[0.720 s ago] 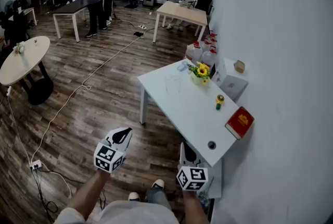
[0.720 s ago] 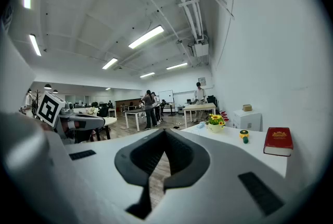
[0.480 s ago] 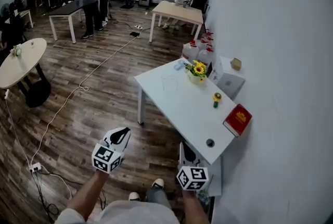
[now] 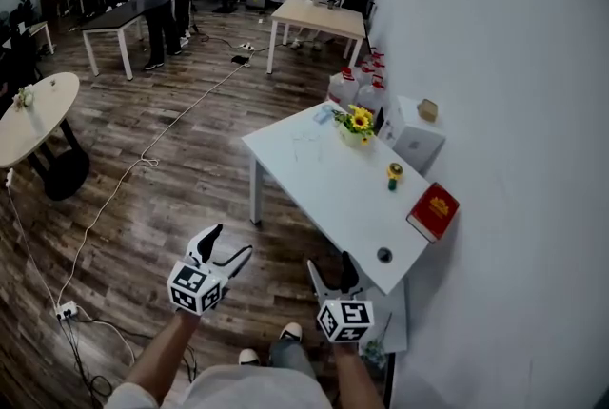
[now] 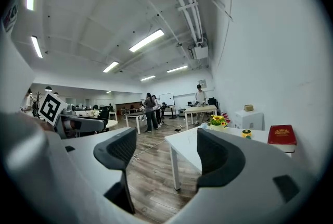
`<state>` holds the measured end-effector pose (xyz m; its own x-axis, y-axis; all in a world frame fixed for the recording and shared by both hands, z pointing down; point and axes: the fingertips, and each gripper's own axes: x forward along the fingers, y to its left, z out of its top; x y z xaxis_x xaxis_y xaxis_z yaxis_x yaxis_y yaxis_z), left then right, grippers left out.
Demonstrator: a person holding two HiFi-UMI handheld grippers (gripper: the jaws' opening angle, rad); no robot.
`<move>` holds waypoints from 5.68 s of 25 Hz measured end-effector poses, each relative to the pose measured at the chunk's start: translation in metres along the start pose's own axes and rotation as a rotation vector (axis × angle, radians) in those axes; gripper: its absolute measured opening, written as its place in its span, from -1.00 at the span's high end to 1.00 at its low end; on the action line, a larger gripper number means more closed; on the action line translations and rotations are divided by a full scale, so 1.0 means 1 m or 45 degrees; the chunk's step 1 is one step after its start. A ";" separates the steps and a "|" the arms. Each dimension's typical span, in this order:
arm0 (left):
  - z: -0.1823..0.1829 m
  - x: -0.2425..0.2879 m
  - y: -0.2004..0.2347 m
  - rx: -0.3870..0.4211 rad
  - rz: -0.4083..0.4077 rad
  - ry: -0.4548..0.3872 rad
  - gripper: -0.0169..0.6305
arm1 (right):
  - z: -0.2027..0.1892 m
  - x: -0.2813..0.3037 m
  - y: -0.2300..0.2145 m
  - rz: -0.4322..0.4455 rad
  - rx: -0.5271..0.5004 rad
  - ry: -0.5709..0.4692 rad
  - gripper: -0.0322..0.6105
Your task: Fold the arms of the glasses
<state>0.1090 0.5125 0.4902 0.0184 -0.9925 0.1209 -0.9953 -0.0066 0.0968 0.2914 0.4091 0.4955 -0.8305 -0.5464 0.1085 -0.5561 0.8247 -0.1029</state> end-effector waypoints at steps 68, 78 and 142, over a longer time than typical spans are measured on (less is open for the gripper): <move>0.017 0.595 0.215 -0.015 -0.455 0.289 -0.08 | 0.044 0.462 -0.359 -0.263 0.210 0.060 0.00; 0.033 0.707 0.254 0.047 -0.751 0.374 -0.04 | 0.070 0.535 -0.394 -0.488 0.230 0.035 0.01; -0.191 0.790 0.275 -0.366 -1.462 1.717 0.84 | -0.063 0.550 -0.420 -0.781 0.488 0.317 0.09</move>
<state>-0.1317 -0.2503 0.8006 0.8219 0.2679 0.5027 -0.3865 -0.3859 0.8377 0.0702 -0.2281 0.6606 -0.3629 -0.8037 0.4716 -0.9254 0.2513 -0.2838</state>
